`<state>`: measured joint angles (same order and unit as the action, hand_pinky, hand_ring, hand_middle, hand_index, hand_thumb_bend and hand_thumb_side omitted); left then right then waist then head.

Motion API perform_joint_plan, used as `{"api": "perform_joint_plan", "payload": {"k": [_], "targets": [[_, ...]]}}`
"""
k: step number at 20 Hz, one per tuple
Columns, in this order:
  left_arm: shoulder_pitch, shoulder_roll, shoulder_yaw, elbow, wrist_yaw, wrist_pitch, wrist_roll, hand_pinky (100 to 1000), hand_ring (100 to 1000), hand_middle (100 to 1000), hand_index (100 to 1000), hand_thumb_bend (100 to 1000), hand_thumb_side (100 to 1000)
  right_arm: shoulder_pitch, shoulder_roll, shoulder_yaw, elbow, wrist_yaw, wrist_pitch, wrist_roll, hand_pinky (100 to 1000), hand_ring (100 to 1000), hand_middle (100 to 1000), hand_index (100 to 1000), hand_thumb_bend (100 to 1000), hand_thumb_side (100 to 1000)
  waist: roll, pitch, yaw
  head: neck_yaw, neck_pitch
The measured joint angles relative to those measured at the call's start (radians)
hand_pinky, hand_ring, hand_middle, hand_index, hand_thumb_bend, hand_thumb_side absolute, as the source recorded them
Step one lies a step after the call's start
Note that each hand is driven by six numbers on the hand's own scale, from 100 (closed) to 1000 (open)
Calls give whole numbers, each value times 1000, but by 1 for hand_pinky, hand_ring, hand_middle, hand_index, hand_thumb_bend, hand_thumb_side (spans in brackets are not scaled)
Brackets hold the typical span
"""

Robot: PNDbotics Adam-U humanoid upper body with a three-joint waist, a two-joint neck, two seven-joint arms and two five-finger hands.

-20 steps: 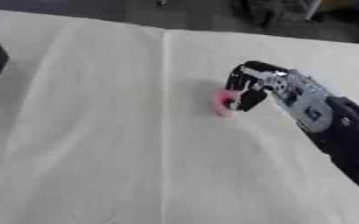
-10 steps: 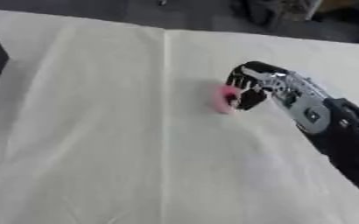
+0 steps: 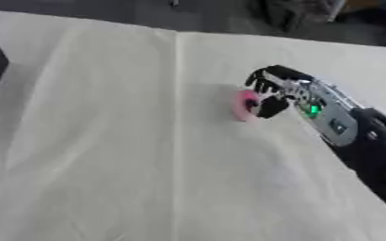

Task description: Pick up the objects with one hand, pass them to the other hand, and then place them into the box on the other side of the table.

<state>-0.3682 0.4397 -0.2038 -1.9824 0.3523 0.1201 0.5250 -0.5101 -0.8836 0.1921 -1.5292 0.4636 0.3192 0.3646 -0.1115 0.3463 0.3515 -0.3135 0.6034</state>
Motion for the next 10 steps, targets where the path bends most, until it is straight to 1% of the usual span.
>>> {"api": "perform_joint_plan", "payload": {"k": [3,5,6,7,8,9,10], "targets": [[0,0,0,0,0,0,0,943,698,746,865,478,740,2,0,0,0,6,0,6,766,743,624,792,297,100,0,0,0,0,0],[0,0,0,0,0,0,0,944,692,745,863,478,741,6,0,0,1,8,1,14,776,762,662,790,302,100,-1,1,2,0,0],[0,0,0,0,0,0,0,944,689,746,863,478,742,8,0,0,2,8,1,19,781,776,715,800,299,100,-1,1,3,0,0],[1,-1,0,0,0,0,0,944,689,746,863,478,742,8,0,0,4,9,-1,25,781,779,728,802,300,100,-1,2,5,-1,0],[1,-1,0,0,0,1,1,946,687,747,863,476,743,8,0,0,8,11,-2,32,782,792,785,811,307,100,-1,2,6,-1,0],[1,-1,0,0,0,1,1,947,686,747,863,475,744,8,0,0,9,14,-4,37,782,802,815,819,317,100,-1,3,6,-1,-1],[2,-1,0,0,0,2,2,947,684,746,862,476,742,9,0,0,10,17,-5,41,786,806,817,826,326,100,-1,3,6,-1,-1]]}}
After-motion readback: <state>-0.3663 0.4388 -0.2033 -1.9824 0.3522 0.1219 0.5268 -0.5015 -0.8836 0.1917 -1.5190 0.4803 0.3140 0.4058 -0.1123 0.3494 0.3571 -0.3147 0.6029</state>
